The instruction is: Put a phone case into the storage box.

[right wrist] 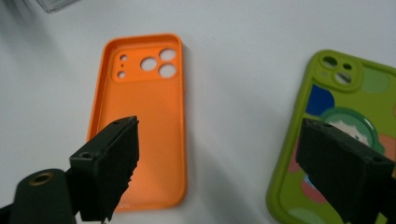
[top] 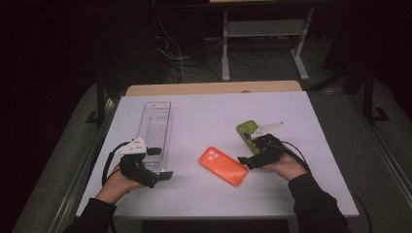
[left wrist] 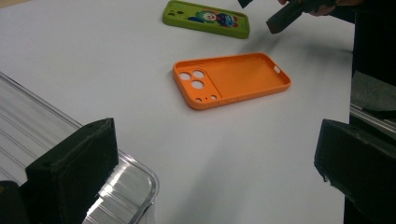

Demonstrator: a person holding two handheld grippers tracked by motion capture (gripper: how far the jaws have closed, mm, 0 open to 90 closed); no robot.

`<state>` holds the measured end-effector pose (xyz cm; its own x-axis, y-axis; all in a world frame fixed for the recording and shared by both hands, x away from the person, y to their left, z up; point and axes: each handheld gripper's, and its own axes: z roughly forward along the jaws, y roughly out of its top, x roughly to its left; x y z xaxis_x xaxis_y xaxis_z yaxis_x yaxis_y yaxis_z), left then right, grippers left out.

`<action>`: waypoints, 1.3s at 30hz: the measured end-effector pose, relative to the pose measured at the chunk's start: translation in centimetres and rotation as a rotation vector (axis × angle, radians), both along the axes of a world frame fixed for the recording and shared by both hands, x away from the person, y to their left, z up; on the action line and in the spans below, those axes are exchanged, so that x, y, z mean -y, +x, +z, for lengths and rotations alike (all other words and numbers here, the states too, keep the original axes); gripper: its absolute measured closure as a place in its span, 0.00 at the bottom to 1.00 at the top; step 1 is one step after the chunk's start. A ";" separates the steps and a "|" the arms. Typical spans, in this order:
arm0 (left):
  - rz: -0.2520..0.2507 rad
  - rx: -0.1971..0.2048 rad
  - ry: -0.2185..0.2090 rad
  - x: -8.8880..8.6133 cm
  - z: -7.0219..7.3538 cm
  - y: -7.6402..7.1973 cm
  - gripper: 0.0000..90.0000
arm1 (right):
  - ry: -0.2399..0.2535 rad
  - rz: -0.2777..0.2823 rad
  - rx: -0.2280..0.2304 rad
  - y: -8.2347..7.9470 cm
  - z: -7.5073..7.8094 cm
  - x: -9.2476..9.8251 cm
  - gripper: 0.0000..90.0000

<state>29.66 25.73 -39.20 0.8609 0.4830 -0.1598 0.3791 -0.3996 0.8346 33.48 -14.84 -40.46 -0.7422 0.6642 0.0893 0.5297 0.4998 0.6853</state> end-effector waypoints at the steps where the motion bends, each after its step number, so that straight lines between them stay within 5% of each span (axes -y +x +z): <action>1: 0.001 -0.001 0.001 0.0 0.0 0.0 0.00 | 0.001 0.000 0.005 -0.2 -0.1 0.3 0.13; 7: -0.001 0.006 0.005 0.0 0.1 0.1 0.00 | 0.016 -0.010 0.007 -1.7 -0.4 1.4 0.01; 18: 0.000 0.007 0.002 -0.1 0.1 0.0 0.00 | 0.058 -0.001 0.025 -4.2 -1.8 2.7 0.00; 23: -0.001 0.009 0.005 0.0 0.1 0.0 0.00 | 0.065 -0.021 -0.008 -4.6 -2.3 3.4 0.00; 39: -0.004 0.009 0.007 0.1 0.0 0.0 0.00 | 0.026 0.001 -0.027 -4.3 0.2 2.6 0.00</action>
<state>29.69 25.68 -39.17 0.8644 0.4803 -0.1484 0.3698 -0.4075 0.8350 29.23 -17.43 -40.27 -0.7401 0.6605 0.1266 0.5476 0.4826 0.6836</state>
